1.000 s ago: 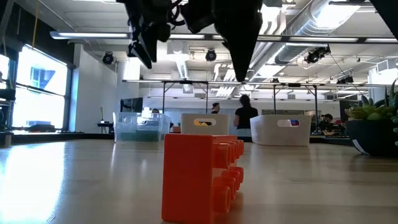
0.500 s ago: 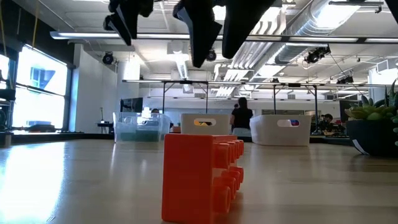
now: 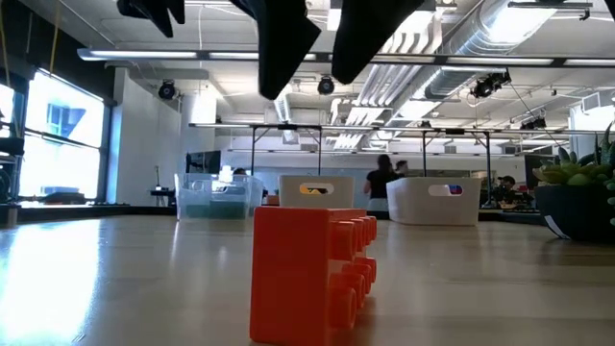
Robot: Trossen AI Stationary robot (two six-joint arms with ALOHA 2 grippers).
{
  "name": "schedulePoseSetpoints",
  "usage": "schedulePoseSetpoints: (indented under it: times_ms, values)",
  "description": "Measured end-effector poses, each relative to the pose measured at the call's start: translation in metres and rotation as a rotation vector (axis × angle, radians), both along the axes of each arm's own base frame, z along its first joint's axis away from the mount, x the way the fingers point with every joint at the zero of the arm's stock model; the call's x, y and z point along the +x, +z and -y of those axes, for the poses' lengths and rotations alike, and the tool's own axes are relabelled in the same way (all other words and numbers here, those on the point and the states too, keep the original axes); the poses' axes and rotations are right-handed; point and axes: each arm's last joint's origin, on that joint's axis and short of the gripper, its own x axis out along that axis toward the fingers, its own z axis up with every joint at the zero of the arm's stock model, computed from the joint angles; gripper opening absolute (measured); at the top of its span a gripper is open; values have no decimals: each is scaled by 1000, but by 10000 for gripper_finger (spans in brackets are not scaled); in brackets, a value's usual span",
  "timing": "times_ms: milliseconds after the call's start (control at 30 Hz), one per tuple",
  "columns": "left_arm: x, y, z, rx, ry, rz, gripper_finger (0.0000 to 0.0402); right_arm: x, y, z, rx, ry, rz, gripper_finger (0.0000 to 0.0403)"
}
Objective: Sort & place blocks by color
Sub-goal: Put the orange game piece into the right white bin
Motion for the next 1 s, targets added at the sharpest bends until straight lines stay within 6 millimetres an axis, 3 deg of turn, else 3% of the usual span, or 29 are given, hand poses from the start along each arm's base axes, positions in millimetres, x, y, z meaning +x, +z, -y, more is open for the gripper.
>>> schedulePoseSetpoints:
  times_ms: [300,767,1000]
  values:
    - [-6,-13,15,-43,25,-22,168,2,-35,-29,-1,86,-30,288]
    - [0,-41,22,-27,12,-145,168,8,-55,-41,41,117,-25,288]
    - [1,-48,22,-36,11,-170,168,9,-76,-46,40,125,-72,282]
